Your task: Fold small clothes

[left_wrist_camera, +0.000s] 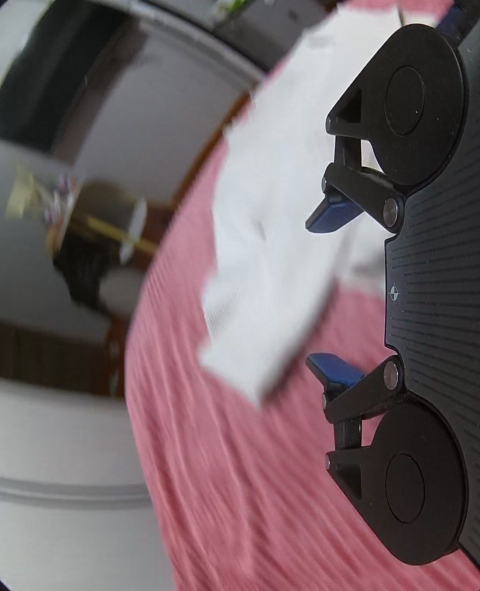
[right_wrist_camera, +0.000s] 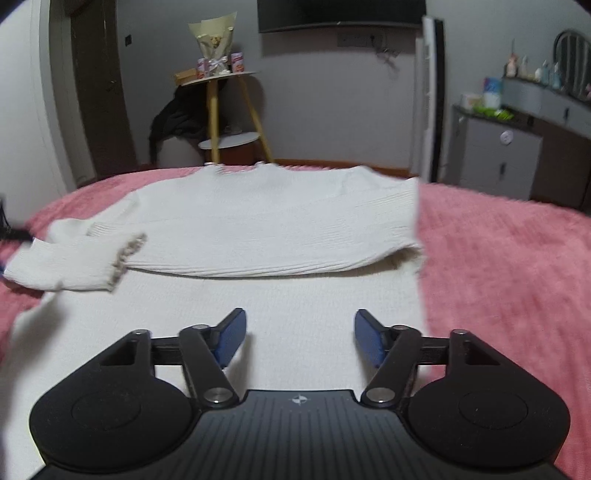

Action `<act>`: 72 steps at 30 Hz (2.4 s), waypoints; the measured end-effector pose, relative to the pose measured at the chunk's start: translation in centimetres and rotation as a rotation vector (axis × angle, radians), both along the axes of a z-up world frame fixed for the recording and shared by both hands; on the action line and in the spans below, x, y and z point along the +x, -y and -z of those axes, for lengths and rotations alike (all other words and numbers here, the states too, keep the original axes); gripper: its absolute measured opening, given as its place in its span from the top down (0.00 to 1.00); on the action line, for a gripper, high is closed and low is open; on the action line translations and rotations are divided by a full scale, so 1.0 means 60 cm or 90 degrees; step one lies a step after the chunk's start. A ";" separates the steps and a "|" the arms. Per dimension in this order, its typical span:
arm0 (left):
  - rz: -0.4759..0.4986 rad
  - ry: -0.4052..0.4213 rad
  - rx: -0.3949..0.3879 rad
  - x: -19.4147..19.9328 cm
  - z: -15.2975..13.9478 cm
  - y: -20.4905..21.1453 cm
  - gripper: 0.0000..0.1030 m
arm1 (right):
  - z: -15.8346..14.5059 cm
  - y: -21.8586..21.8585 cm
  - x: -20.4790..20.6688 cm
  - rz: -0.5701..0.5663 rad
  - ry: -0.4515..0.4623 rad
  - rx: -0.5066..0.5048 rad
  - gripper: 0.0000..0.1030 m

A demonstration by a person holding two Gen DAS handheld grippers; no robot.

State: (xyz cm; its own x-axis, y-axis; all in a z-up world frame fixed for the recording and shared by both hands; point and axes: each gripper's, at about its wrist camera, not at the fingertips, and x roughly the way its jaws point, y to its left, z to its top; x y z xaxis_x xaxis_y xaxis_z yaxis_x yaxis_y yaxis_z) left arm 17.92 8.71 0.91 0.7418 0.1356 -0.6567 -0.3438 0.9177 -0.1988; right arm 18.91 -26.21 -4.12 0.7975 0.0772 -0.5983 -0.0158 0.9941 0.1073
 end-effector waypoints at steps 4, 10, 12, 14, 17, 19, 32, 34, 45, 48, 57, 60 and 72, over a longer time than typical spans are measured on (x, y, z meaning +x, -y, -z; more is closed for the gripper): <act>-0.061 -0.048 0.065 -0.004 0.013 -0.053 0.25 | -0.009 -0.038 0.023 -0.072 -0.012 0.064 0.48; -0.086 -0.058 0.021 -0.013 0.026 -0.114 0.25 | -0.010 -0.105 0.093 -0.136 -0.073 0.231 0.48; -0.080 -0.064 0.015 -0.008 0.033 -0.117 0.25 | -0.004 -0.127 0.120 -0.145 -0.089 0.256 0.51; -0.075 -0.061 0.006 0.006 0.044 -0.108 0.25 | 0.005 -0.144 0.146 -0.146 -0.112 0.268 0.59; -0.055 -0.059 0.004 0.016 0.055 -0.100 0.24 | 0.018 -0.158 0.172 -0.146 -0.133 0.295 0.72; -0.042 -0.057 0.001 0.020 0.057 -0.093 0.24 | 0.020 -0.163 0.181 -0.143 -0.142 0.295 0.91; 0.049 -0.044 -0.010 0.019 0.066 -0.024 0.24 | -0.059 -0.047 0.126 0.007 0.025 0.032 0.93; 0.054 -0.049 0.011 0.021 0.072 -0.014 0.24 | -0.040 -0.014 0.137 0.032 -0.018 0.054 0.92; 0.065 -0.043 0.048 0.022 0.081 0.010 0.22 | 0.002 0.031 0.171 0.020 -0.068 0.225 0.92; 0.066 -0.044 0.052 0.023 0.082 0.011 0.21 | -0.034 0.012 0.157 0.020 0.003 0.108 0.94; 0.066 -0.044 0.054 0.024 0.082 0.010 0.21 | -0.065 0.036 0.139 0.086 0.085 -0.037 0.94; 0.066 -0.044 0.056 0.024 0.081 0.012 0.21 | -0.056 0.047 0.136 0.101 0.086 -0.065 0.94; 0.073 -0.039 0.069 0.040 0.061 0.014 0.22 | -0.006 0.072 0.158 0.096 0.017 -0.100 0.93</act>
State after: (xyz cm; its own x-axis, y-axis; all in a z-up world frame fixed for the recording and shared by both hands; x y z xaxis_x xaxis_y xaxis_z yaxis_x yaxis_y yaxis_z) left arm 20.34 7.85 -2.74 0.7158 0.1249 -0.6871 -0.2440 0.9666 -0.0785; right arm 28.37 -30.54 -3.78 0.8090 -0.1362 -0.5718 0.1333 0.9899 -0.0473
